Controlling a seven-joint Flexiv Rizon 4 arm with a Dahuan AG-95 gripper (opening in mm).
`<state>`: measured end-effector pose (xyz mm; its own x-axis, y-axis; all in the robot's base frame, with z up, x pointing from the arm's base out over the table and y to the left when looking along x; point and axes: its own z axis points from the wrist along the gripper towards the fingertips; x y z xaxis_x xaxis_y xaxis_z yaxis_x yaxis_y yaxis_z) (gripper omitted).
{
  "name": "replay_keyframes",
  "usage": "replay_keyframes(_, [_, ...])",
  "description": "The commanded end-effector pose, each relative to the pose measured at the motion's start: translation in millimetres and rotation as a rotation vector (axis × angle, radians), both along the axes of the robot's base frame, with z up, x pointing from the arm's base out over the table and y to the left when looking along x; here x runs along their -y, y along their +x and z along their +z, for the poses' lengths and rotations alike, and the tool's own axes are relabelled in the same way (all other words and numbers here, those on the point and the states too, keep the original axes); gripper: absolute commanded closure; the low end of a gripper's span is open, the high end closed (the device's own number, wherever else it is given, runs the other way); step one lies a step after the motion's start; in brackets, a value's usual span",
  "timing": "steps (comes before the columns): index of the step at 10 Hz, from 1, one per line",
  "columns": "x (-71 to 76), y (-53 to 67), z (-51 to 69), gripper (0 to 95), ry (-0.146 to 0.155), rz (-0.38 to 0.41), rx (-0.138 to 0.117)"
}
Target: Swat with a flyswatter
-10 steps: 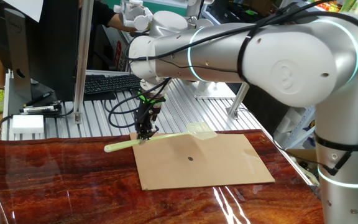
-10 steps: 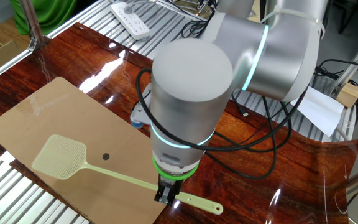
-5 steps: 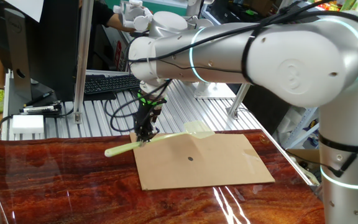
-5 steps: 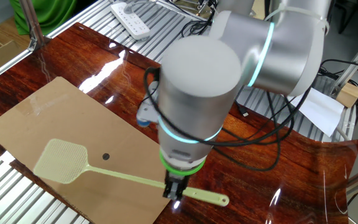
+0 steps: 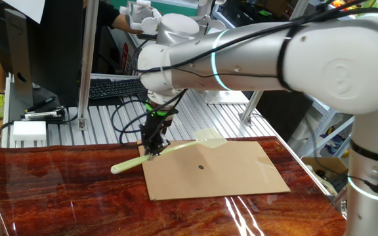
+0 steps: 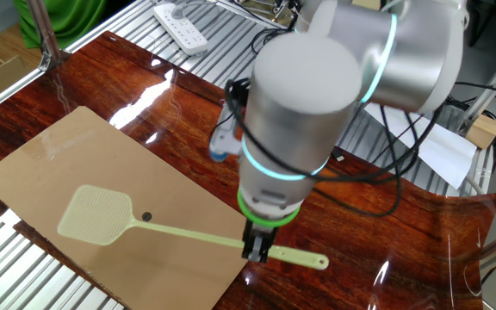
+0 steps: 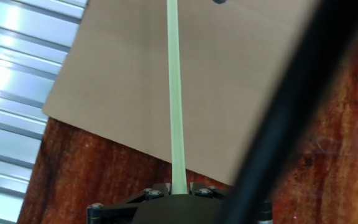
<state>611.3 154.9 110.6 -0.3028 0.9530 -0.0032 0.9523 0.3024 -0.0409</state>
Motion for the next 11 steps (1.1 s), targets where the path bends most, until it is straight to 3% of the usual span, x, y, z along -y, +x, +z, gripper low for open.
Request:
replay_keyframes(1, [-1.1,-7.8,3.0,95.0,0.011,-0.001,-0.001])
replay_keyframes(4, [-2.9,-29.0,3.3,95.0,0.022,-0.011,-0.003])
replay_keyframes(9, [0.0,-66.7,-10.2,95.0,0.023,0.019,0.022])
replay_keyframes(11, [1.2,-72.7,-11.7,95.0,0.023,0.019,0.026])
